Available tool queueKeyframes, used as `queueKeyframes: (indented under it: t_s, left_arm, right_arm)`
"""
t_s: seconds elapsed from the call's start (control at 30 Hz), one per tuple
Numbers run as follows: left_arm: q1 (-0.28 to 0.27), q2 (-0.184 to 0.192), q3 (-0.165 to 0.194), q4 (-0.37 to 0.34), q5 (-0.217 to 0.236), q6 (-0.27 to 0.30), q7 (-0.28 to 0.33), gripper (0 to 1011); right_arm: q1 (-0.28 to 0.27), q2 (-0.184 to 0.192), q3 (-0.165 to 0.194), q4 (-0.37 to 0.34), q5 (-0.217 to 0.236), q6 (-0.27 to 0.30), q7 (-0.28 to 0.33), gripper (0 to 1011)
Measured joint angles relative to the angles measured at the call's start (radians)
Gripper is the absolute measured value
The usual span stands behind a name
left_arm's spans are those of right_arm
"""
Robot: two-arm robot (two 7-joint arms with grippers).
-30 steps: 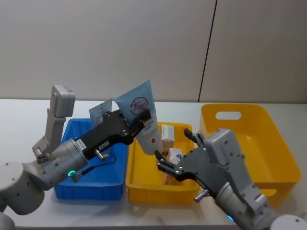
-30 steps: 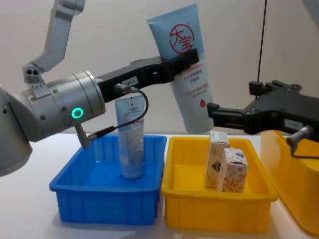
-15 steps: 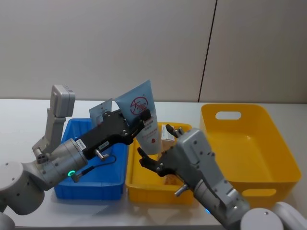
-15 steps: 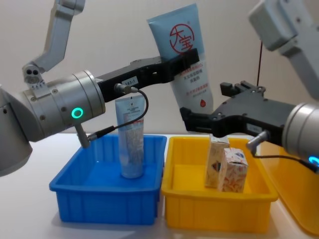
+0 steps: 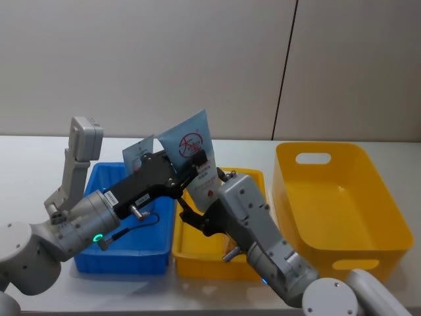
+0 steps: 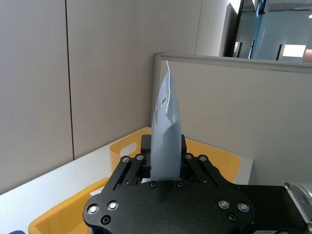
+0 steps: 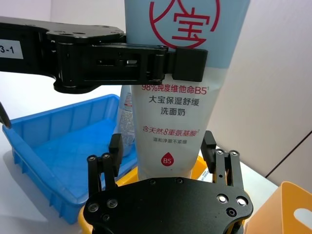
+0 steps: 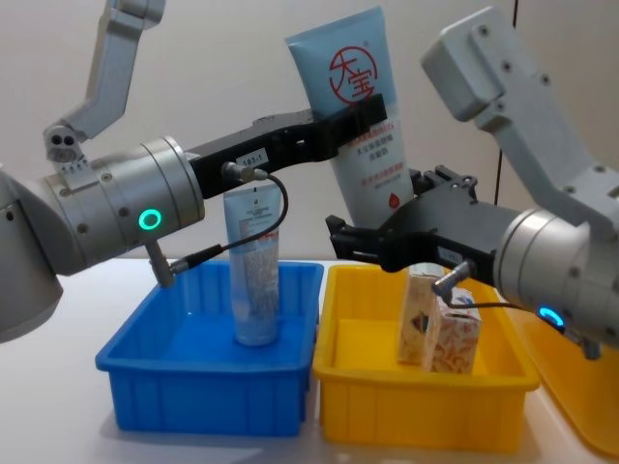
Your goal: Bimanual collaborative sorting of washing and personal care products
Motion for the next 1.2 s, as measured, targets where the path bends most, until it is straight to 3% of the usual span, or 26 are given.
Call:
queueKeyframes:
  t_s: [0.2,0.23,0.4,0.87,0.97,1.2]
  left_arm:
    - [0.000,0.000,0.000,0.000,0.000,0.000,0.000,253]
    - [0.000,0.000,0.000,0.000,0.000,0.000,0.000,252]
    - [0.000,0.000,0.000,0.000,0.000,0.000,0.000,253]
    - [0.000,0.000,0.000,0.000,0.000,0.000,0.001,253]
    - [0.000,0.000,0.000,0.000,0.000,0.000,0.000,289]
    - [0.000,0.000,0.000,0.000,0.000,0.000,0.000,504]
  right_arm:
    - [0.012,-0.013,-0.005,0.020,-0.013,-0.004,-0.008,859]
    - [0.015,-0.016,-0.006,0.027,-0.018,-0.005,-0.010,779]
    - [0.021,-0.022,-0.009,0.036,-0.024,-0.006,-0.015,648]
    - [0.029,-0.031,-0.011,0.050,-0.033,-0.008,-0.020,529]
    - [0.028,-0.032,-0.011,0.050,-0.033,-0.008,-0.020,516]
    - [0.017,-0.034,0.003,0.041,-0.029,0.001,-0.021,452]
